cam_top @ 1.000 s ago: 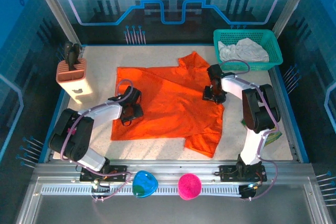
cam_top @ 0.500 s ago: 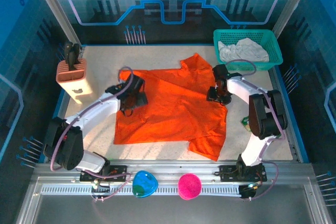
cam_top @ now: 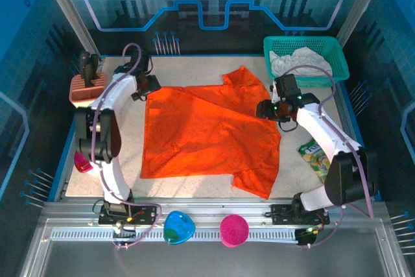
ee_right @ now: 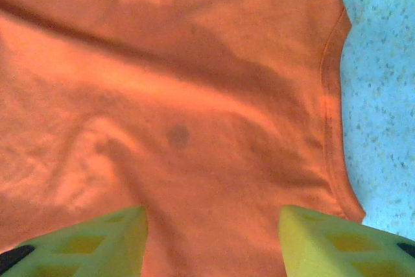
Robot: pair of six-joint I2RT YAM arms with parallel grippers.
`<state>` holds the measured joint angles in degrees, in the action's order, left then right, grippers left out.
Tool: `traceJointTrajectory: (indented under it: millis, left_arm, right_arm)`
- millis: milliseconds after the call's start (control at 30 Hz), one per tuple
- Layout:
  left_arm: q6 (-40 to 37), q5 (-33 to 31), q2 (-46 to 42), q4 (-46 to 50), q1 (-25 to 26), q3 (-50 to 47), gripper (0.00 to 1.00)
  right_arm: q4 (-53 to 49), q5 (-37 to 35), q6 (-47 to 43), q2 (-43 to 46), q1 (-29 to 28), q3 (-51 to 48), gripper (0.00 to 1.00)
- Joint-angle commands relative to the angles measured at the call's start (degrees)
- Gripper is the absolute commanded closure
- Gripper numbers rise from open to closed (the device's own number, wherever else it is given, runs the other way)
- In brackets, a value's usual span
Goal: Fold and stack the t-shirts
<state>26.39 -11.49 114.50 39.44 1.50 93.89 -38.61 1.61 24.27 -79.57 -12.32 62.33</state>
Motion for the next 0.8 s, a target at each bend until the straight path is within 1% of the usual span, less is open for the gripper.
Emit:
traceJointTrajectory:
  millis: [0, 200, 367, 500, 767]
  left_arm:
    - [-3.42, 1.21, 4.75, 3.2, -1.32, 7.66, 0.32]
    - [-4.94, 1.08, 14.23, 6.44, -3.21, 17.4, 0.38]
    - [-6.82, 1.38, 19.38, 8.97, -3.28, 22.36, 0.41]
    - [-6.97, 1.81, 19.99, 8.49, -3.26, 21.38, 0.43]
    - [-6.17, 3.14, 18.03, 5.47, -3.25, 17.98, 0.44]
  right_arm:
    - [-3.47, 1.28, -1.03, 4.69, -0.1, -2.38, 0.42]
    - [-5.92, 0.14, -0.87, 9.41, 0.01, -4.61, 0.41]
    - [-6.73, 0.06, -0.54, 10.66, 0.09, -5.33, 0.41]
    - [-6.74, 0.14, -0.27, 10.84, 0.09, -5.29, 0.41]
    - [-6.48, 0.45, -0.27, 10.4, 0.05, -5.27, 0.41]
